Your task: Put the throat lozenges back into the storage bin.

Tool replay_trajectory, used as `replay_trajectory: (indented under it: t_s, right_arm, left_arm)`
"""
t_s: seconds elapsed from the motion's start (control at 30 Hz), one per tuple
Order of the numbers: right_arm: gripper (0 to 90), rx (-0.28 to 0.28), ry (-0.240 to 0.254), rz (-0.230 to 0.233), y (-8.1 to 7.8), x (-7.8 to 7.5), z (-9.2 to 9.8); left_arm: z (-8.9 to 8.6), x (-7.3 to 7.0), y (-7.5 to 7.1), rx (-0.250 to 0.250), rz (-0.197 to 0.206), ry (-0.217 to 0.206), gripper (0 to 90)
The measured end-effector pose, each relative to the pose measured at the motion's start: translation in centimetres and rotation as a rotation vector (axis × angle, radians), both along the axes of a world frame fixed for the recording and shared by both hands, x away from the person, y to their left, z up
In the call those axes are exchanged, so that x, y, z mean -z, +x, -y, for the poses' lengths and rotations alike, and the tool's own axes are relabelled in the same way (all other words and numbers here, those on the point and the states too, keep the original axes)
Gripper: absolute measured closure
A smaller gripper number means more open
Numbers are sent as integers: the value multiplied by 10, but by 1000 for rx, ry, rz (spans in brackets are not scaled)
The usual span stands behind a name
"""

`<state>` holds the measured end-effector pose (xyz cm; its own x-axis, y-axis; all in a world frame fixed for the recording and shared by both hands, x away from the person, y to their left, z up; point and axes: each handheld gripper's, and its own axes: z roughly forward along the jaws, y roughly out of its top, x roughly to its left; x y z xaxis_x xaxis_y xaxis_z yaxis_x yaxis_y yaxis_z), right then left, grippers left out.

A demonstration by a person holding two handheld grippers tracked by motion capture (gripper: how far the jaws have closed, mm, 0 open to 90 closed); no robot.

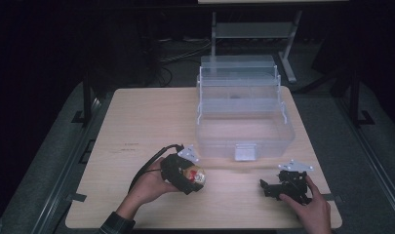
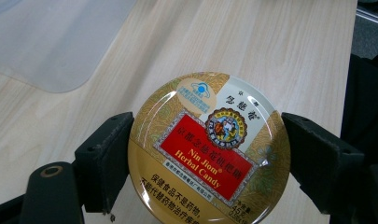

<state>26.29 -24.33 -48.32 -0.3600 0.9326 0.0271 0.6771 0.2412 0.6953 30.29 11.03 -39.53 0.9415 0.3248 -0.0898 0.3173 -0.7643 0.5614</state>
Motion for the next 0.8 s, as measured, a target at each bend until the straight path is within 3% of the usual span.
replay_trajectory:
  t_s: [0.8]
  right_arm:
    - [0, -1, 1, -1, 0, 0, 0]
  left_arm:
    - [11, -17, 14, 12, 15, -9, 196]
